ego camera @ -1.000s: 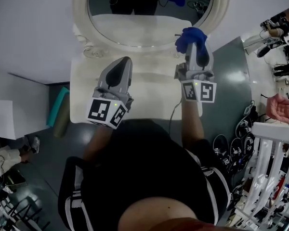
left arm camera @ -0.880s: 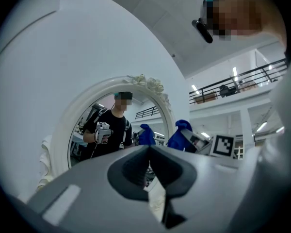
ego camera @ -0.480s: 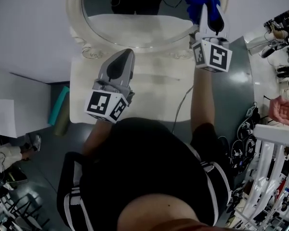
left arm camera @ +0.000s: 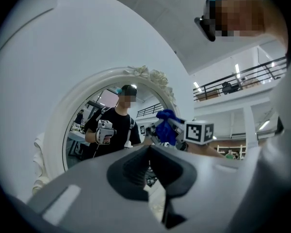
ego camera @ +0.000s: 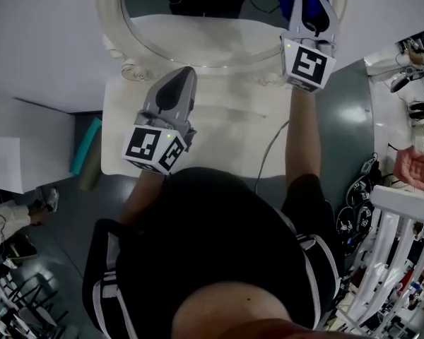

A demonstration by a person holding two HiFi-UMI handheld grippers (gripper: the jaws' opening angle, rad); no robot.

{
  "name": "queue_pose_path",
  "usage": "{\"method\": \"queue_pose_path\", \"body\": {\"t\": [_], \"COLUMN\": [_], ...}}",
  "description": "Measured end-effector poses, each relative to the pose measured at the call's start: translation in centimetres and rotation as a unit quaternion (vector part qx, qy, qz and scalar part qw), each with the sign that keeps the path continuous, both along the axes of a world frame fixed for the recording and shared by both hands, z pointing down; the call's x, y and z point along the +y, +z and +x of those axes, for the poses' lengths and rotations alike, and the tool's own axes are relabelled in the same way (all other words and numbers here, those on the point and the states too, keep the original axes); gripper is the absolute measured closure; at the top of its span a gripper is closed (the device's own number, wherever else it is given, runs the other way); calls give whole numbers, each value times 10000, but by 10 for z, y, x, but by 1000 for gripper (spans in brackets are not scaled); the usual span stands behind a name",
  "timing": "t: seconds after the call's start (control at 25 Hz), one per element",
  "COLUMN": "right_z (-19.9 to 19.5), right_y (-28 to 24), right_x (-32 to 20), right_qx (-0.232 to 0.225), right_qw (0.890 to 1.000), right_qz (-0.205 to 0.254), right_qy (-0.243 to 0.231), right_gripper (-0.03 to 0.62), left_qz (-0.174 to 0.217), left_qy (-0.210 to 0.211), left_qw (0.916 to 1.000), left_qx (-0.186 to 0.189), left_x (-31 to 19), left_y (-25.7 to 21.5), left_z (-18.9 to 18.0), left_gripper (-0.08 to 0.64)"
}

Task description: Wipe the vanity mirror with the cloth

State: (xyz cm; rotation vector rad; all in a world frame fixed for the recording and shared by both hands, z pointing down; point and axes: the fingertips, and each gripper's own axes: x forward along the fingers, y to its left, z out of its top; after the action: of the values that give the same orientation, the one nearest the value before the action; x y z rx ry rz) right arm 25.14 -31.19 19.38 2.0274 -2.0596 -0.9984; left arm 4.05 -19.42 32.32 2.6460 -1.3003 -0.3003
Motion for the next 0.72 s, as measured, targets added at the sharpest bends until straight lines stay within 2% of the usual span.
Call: {"method": "queue_pose_path", "body": {"t": [0.12, 0.4, 0.56, 0.72], "right_z": [3, 13, 19, 21], "right_y": [9, 47, 86, 142], "right_x": [1, 6, 9, 10], "right_qx": [215, 130, 184, 371], "right_qw": [9997, 9996, 9995, 9971], "right_qz": [-28, -243, -263, -654], "right_qy": [79, -81, -36, 106], "right_gripper": [541, 541, 541, 541], "left_qz": [-55, -229, -306, -442], "left_qy": [47, 105, 144, 148], "left_qw": [10000, 9997, 9993, 9988], "left_qx": [-16, -76, -136, -152], "left_x": [1, 2, 3, 4], "left_y": [2, 11, 14, 21], "left_z": [3, 8, 11, 13], "left_gripper": [549, 549, 548, 549]}}
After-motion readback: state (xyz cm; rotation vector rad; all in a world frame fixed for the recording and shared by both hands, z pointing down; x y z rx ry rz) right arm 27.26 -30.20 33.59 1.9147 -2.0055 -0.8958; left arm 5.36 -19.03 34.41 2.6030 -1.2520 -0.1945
